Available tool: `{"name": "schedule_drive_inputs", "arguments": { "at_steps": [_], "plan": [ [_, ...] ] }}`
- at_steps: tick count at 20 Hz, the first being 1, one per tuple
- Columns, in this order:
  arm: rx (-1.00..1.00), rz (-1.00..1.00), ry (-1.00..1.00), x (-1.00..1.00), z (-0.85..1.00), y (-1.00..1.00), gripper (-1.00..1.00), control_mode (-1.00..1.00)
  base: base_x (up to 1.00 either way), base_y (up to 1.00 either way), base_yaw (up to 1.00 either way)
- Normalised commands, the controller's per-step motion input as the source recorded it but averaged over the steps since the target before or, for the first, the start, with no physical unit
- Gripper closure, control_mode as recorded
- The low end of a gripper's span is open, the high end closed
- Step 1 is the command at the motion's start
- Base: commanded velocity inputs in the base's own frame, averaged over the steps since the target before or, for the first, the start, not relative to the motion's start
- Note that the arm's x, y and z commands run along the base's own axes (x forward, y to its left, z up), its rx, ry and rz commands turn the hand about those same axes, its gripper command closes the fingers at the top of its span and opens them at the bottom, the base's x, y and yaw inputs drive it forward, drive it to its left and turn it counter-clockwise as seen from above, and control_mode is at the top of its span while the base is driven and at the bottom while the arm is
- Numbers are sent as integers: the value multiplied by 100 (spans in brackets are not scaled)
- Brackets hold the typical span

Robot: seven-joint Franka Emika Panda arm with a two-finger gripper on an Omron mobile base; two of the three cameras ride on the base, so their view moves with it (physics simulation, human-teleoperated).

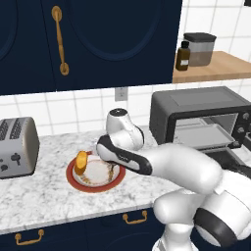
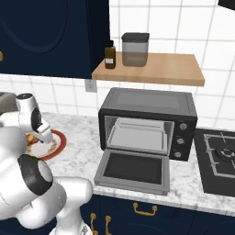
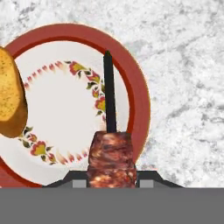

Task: Pick up the kebab skewer and baguette bread, and place them inside the toaster oven. Close the toaster oven door and start by setting the timer.

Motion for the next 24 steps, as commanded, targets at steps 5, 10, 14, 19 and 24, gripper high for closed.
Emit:
{"name": "schedule_drive_inputs", "arguments": {
  "at_steps": [5,10,14,19,24],
  "plan": [
    [6,-32,-5,-60,75,-27,100,-100,0,0,0],
    [7,-37,-3,-66,51,-52,100,-100,0,0,0],
    [12,-34,0,-50,76,-66,100,-100,0,0,0],
    [8,-37,-5,-64,49,-75,100,-100,0,0,0],
    [4,-33,-7,-30,50,-84,100,-100,0,0,0]
  ]
}}
